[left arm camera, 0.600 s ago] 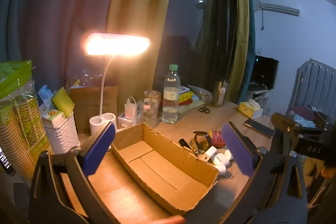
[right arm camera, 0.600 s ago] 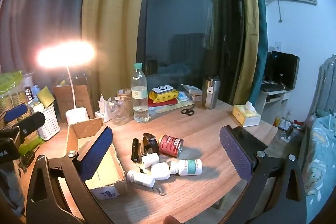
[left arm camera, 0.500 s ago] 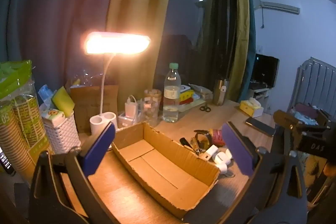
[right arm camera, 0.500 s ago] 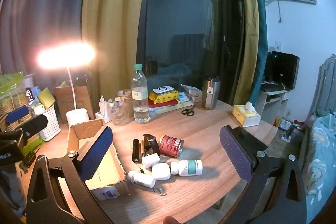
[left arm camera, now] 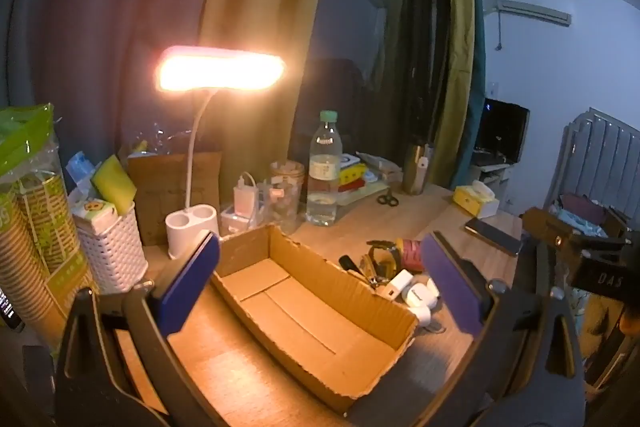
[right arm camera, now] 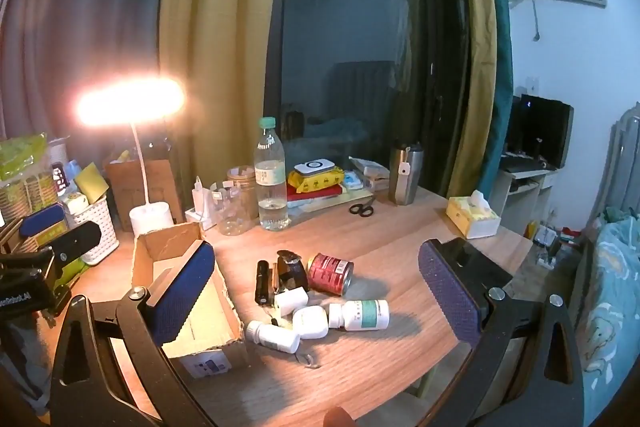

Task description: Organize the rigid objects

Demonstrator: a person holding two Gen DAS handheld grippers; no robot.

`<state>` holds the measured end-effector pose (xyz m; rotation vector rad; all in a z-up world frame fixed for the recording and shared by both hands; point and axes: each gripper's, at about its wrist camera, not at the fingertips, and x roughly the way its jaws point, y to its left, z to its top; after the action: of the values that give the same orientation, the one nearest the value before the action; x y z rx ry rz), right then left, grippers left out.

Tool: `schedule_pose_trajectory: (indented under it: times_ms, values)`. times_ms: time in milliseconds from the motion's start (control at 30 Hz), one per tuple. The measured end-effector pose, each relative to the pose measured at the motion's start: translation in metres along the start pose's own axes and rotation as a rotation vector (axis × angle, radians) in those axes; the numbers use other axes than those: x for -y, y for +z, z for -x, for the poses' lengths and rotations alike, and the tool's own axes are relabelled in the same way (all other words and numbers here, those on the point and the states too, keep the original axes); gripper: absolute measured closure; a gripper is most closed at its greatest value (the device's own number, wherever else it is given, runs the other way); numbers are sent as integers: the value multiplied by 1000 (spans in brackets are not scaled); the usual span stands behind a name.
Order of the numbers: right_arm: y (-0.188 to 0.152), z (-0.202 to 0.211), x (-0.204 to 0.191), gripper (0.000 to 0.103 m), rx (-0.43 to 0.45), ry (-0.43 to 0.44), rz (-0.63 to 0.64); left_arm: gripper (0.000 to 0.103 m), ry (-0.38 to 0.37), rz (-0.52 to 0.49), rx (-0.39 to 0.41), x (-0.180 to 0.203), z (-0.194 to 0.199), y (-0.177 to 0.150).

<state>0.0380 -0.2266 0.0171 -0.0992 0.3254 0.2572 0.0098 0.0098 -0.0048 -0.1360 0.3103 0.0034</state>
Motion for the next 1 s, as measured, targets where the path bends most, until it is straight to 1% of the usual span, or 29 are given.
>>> schedule_pose_trajectory:
  times_ms: [67, 167, 300, 433, 633, 1000]
  values:
    - [-1, 1, 1, 0, -5, 4, -7, 2, -1, 2, 1, -1, -1, 2]
    - [-1, 0, 2, 0, -9, 8, -10, 2, 14, -4, 9, 5, 2, -1]
    - [-2, 0, 1, 0, -5, 17, -7, 2, 53, -23, 15, 7, 1, -1]
    - [-2, -1, 0, 0, -5, 15, -7, 2, 62, -29, 18, 8, 1, -2]
    - [-2, -1, 1, 0, -6, 15, -9, 2, 67, -24, 20, 7, 1, -2]
    - [-3, -2, 2, 0, -9, 12, -10, 1, 42, -24, 18, 11, 3, -2]
